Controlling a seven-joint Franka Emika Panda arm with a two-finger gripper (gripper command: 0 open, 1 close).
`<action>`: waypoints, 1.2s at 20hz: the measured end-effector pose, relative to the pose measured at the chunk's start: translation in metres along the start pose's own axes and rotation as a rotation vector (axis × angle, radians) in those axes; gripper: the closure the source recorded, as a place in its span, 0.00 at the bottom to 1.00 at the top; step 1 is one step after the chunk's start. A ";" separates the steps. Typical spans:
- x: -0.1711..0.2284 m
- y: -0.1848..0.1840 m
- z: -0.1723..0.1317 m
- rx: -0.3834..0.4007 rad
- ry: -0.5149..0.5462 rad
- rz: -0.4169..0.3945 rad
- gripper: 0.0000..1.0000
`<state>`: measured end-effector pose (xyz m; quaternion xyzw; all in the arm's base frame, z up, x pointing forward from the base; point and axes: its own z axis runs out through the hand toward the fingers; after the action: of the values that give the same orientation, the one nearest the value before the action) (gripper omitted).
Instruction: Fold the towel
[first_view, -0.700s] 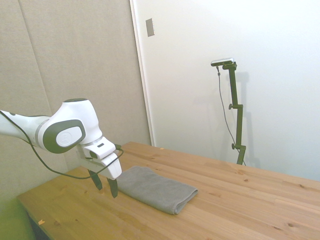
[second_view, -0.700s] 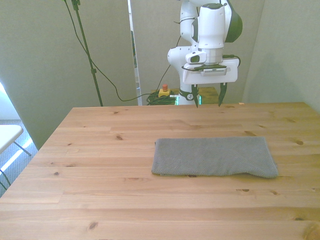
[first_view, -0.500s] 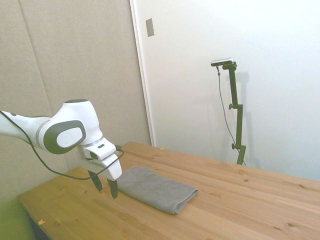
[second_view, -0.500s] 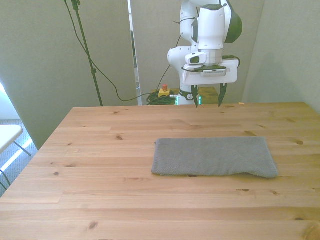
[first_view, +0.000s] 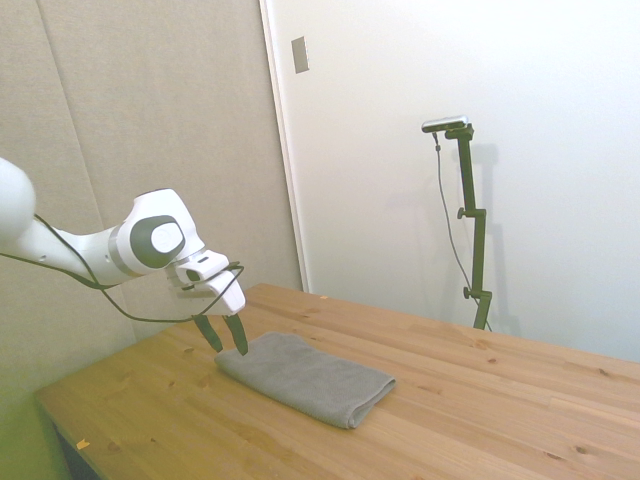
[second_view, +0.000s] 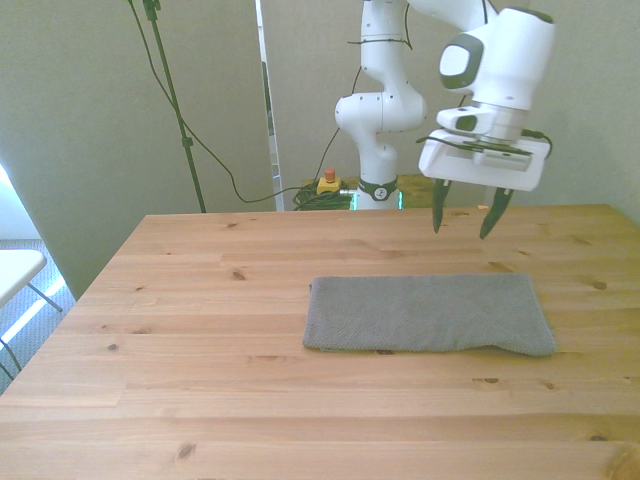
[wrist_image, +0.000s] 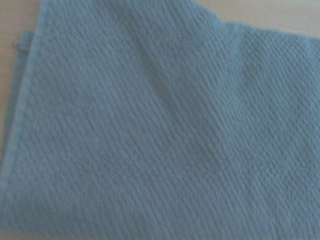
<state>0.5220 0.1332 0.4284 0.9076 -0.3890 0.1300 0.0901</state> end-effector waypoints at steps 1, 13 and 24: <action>-0.004 -0.016 0.001 -0.020 0.015 -0.001 0.00; -0.056 -0.128 0.035 -0.161 0.073 0.007 0.00; -0.053 -0.133 0.056 -0.219 0.089 0.010 0.00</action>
<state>0.5925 0.2454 0.3510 0.8837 -0.4009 0.1271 0.2053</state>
